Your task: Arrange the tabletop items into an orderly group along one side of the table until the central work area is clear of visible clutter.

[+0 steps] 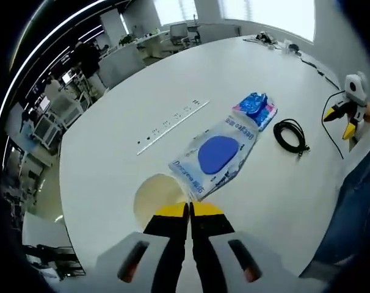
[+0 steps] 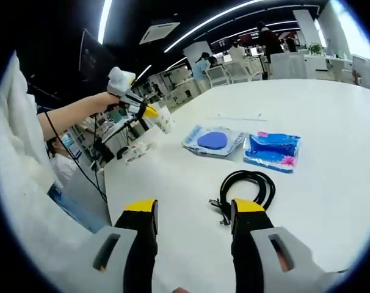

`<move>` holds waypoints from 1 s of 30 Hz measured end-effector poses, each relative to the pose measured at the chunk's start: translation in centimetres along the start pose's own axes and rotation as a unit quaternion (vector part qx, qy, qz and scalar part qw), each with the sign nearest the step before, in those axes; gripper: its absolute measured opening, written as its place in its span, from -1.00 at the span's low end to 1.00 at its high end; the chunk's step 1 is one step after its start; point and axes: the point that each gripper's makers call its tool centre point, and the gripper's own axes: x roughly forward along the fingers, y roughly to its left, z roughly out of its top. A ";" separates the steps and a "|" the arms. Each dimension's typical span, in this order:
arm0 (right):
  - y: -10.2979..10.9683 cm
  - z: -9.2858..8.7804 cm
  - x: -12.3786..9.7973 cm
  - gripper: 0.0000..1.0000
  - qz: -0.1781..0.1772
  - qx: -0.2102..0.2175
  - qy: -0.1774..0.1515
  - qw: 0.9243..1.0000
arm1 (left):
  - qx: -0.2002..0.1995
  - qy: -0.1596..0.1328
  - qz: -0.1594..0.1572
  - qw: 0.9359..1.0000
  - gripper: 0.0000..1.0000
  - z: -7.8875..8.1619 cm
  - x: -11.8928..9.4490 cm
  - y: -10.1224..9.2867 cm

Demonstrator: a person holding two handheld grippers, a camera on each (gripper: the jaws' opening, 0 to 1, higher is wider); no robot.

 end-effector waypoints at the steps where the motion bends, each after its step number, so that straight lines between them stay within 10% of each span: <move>1: -0.2 0.1 0.0 -0.08 -0.002 0.003 -0.001 1.000 | -0.004 0.002 -0.002 1.000 -1.00 0.0 0.3 0.2; 30: -2.0 0.8 2.4 -0.15 -0.003 0.008 0.019 1.000 | -0.020 0.039 -0.016 0.999 -1.00 -1.0 5.3 1.5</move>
